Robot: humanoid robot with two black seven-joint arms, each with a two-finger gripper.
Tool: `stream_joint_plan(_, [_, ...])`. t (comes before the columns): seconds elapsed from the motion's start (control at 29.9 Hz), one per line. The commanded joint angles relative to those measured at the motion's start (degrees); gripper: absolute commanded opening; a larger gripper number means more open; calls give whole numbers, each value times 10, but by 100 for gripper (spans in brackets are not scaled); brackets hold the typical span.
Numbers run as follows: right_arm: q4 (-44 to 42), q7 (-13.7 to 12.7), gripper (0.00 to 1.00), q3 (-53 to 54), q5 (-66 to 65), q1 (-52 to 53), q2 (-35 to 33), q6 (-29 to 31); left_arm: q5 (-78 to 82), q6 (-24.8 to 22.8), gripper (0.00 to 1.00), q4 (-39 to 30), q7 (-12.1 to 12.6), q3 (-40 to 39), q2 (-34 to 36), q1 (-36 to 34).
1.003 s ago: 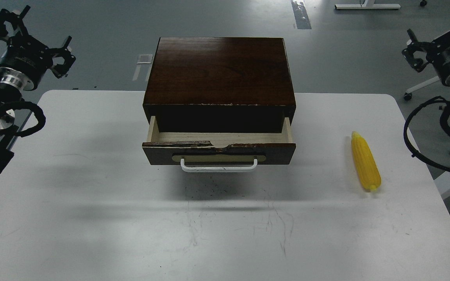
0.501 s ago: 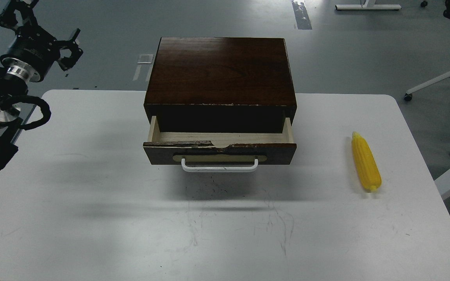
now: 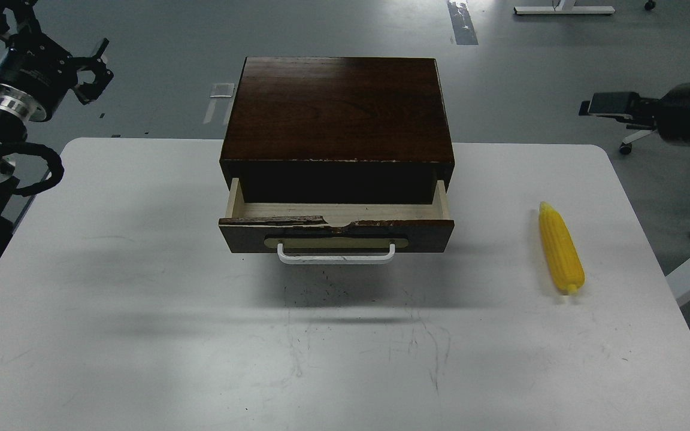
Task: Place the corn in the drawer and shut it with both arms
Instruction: 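Move the right gripper toward the yellow corn cob beside the drawer, then lower the right gripper onto the corn cob and close it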
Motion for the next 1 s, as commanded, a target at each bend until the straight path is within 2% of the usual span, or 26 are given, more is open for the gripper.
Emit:
stream_joint_plan(0.0, [10, -2, 99, -5, -6, -44, 8, -8, 0, 0, 98, 0, -1, 0, 12, 1])
stream_joint_plan(0.1, [8, -2, 93, -6, -6, -74, 19, -20, 0, 0, 98, 0, 1, 0, 18, 3])
stream_joint_plan(0.23, [1, -3, 91, -8, -6, -106, 39, -41, 0, 0, 98, 0, 2, 0, 22, 3])
stream_joint_plan(0.47, [-15, -4, 79, -9, -6, -143, 64, -47, 1, 0, 98, 0, 4, 0, 17, 5])
stream_joint_plan(0.8, [-20, -13, 74, -24, -6, -171, 68, -76, 1, 0, 98, 0, 5, 1, 16, 8])
stream_joint_plan(0.9, [-20, -7, 58, -23, -6, -176, 72, -80, 1, 0, 98, 0, 5, 1, 16, 9])
stream_joint_plan(0.94, [-20, -6, 48, -24, -6, -177, 76, -85, 1, 0, 98, 0, 4, 1, 16, 9])
stream_joint_plan(0.97, [-20, -6, 45, -24, -6, -177, 77, -87, 1, 0, 98, 0, 4, 0, 16, 9])
